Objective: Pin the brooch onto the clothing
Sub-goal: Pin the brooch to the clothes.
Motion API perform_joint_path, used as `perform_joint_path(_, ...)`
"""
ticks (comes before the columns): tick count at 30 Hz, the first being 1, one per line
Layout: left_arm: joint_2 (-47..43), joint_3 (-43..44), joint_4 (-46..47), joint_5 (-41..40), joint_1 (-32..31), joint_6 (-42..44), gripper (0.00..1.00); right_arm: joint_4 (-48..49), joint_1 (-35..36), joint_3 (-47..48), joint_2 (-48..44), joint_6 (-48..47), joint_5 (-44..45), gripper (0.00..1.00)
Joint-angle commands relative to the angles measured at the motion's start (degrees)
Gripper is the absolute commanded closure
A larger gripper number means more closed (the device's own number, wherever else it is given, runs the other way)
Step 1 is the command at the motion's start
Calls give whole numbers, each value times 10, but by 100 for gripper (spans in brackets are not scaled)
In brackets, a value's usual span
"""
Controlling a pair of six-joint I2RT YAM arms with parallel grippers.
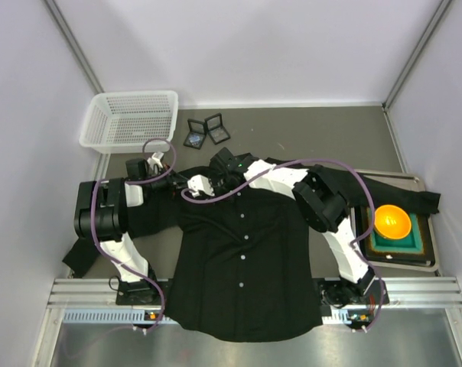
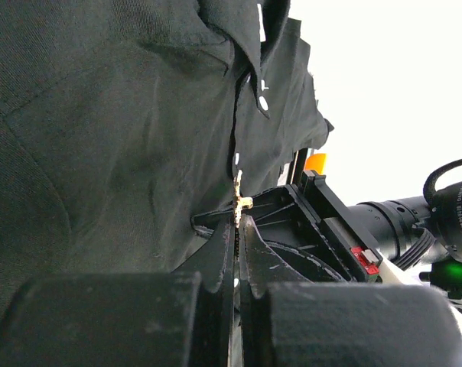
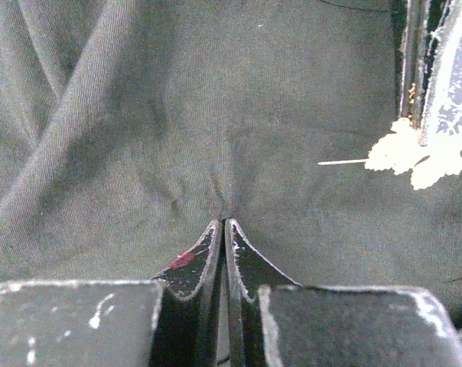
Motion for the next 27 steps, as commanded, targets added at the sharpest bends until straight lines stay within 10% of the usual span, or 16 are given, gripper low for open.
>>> perform_joint_path(1, -2, 7, 24, 2, -1, -2, 100, -65, -3, 18, 24, -20, -6, 100)
perform_joint_path(18, -9, 4, 58, 11, -35, -11, 100, 131, 2, -99, -111, 88, 41, 100)
perform_joint_path(22, -12, 6, 63, 5, -33, -14, 100, 77, -10, -78, -109, 69, 10, 56)
perform_joint_path(27, -17, 8, 64, -5, -26, -11, 100, 19, -44, -18, -73, 96, -18, 45)
